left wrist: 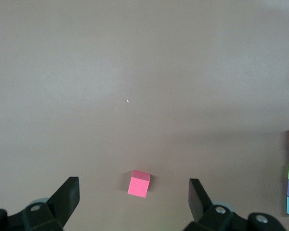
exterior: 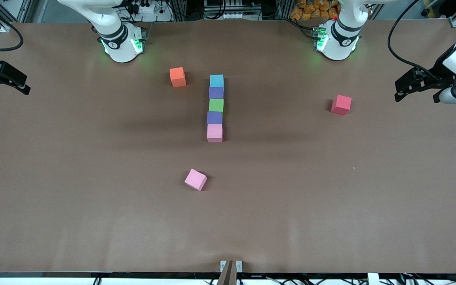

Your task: Arrange blocks into number 1

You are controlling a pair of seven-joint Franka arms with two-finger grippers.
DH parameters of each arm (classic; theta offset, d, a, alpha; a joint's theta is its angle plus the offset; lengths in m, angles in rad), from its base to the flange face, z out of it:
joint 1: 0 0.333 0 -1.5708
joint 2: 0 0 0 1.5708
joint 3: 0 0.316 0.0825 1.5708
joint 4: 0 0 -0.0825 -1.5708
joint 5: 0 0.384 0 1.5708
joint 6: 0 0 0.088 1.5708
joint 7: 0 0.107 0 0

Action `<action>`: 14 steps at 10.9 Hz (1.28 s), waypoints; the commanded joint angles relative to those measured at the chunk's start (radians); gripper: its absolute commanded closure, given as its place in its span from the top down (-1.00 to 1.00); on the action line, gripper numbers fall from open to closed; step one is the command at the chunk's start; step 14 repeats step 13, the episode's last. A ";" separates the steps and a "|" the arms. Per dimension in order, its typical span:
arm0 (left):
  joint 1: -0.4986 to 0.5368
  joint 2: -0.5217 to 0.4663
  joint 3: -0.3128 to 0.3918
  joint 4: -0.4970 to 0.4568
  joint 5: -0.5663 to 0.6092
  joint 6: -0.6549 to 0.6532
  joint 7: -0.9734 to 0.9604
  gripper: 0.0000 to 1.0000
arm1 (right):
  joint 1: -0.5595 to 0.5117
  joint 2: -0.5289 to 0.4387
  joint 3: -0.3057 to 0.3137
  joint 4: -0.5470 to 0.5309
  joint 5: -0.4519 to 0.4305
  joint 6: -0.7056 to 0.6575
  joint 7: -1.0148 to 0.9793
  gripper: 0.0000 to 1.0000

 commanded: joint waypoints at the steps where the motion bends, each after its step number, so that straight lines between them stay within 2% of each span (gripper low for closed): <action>1: 0.007 0.002 -0.008 0.022 -0.022 -0.020 0.020 1.00 | -0.008 -0.015 0.003 -0.006 0.000 -0.003 -0.009 1.00; 14: 0.008 -0.015 -0.014 0.018 -0.025 -0.015 0.024 1.00 | -0.006 -0.012 0.004 -0.006 0.000 -0.005 -0.003 1.00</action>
